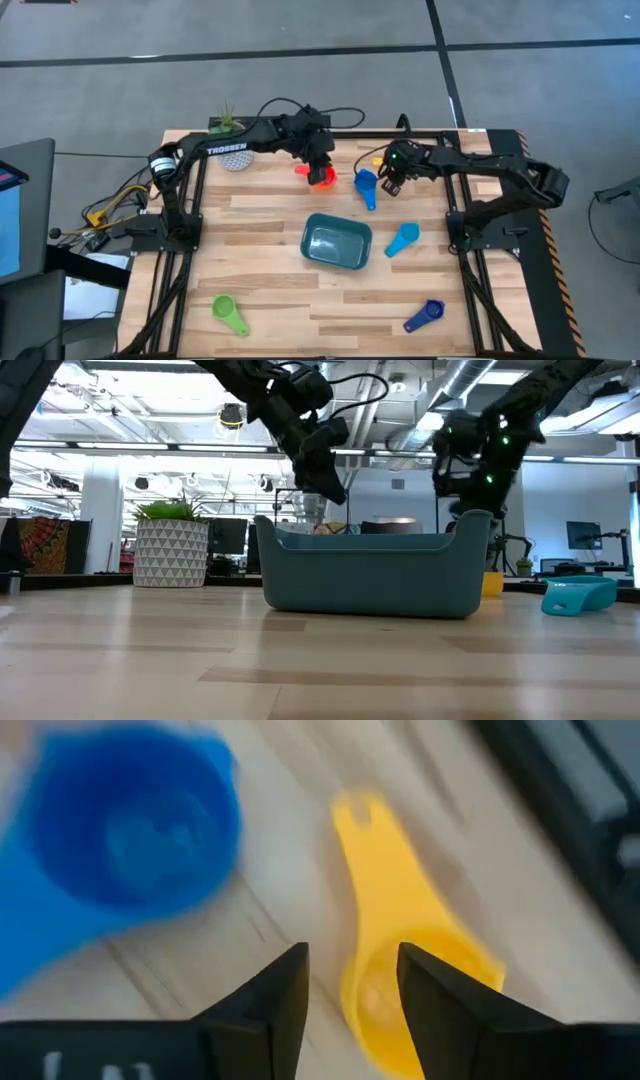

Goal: Nest measuring cups in basket
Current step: Stack the blue measuring cup on top of the red measuring cup

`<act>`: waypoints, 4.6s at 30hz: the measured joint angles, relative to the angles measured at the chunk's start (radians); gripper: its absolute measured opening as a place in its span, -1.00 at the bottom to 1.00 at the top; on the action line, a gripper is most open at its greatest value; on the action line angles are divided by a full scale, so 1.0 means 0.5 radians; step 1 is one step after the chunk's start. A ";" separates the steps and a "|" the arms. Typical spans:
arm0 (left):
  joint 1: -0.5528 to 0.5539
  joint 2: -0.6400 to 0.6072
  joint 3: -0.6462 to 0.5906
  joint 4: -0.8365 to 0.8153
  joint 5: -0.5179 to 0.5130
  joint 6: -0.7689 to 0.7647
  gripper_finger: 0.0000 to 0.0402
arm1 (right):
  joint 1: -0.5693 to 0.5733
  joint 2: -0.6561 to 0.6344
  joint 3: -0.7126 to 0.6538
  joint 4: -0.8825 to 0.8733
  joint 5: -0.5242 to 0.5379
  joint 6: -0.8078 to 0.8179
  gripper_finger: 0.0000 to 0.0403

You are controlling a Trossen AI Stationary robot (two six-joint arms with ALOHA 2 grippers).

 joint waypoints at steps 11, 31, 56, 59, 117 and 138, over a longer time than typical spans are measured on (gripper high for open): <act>-0.098 -0.123 -0.482 0.423 -0.112 -0.225 -0.61 | -0.020 0.279 0.266 0.357 -0.416 -0.257 -0.32; -0.169 -0.435 -0.845 0.470 -0.366 -0.321 -0.61 | -0.032 0.653 0.418 0.134 -0.439 -0.361 -0.12; -0.182 -0.443 -0.935 0.963 -0.366 -0.544 -0.61 | 0.328 0.163 0.417 0.519 0.427 0.542 -0.91; -0.188 -0.443 -0.935 1.071 -0.359 -0.458 -0.61 | 0.477 0.124 0.418 0.752 0.729 0.602 -0.87; -0.095 -0.500 -0.934 1.050 -0.141 -0.142 -0.99 | 0.837 0.265 0.417 1.387 1.242 0.328 -0.83; 0.422 -0.394 -0.798 -0.134 1.012 0.505 -1.00 | 0.888 0.233 0.417 1.027 0.360 0.561 -0.08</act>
